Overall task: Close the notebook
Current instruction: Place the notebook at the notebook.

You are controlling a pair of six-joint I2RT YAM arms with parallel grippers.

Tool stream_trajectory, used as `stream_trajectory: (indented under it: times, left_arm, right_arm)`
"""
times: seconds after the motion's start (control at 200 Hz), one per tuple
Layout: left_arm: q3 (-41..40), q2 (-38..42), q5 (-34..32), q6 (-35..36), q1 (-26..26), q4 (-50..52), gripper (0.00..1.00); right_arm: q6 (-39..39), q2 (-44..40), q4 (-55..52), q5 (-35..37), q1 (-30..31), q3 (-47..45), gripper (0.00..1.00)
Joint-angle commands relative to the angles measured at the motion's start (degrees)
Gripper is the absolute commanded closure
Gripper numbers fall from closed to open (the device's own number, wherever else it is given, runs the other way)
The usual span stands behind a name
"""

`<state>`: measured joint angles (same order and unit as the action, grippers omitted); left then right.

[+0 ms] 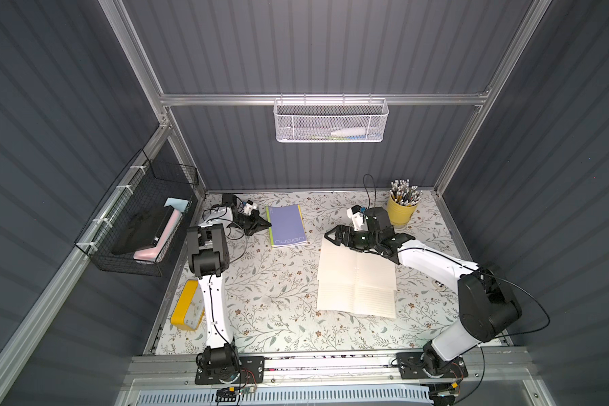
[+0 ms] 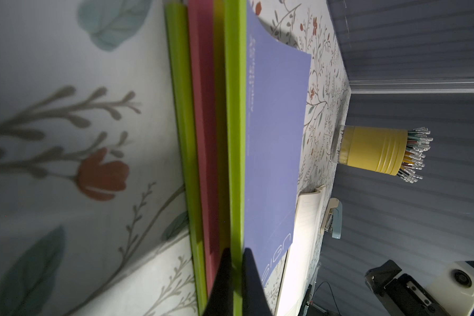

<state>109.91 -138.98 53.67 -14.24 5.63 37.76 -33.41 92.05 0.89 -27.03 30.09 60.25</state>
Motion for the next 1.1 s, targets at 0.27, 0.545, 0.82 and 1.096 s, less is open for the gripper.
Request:
stream_trajectory:
  times: [0.27, 0.545, 0.82, 1.096]
  left_arm:
    - [2.8, -1.6, -1.7, 2.5, -0.6, 3.0, 1.00]
    - [4.0, 1.7, -7.4, 4.1, -0.6, 5.3, 0.62]
    - [2.9, 8.2, -13.8, 5.7, -0.7, 8.1, 0.52]
    - [-18.0, 25.5, -14.8, -1.0, -8.5, -3.7, 0.53]
  right_arm:
    - [0.1, -0.4, 0.9, -1.9, -0.3, -0.9, 0.01]
    - [-0.3, -1.3, 1.1, -0.5, -0.3, -2.5, 0.01]
    - [0.4, -5.3, 1.7, 2.2, -0.3, -6.1, 0.01]
    - [1.4, -15.9, -0.4, 15.0, -0.4, -12.7, 0.01]
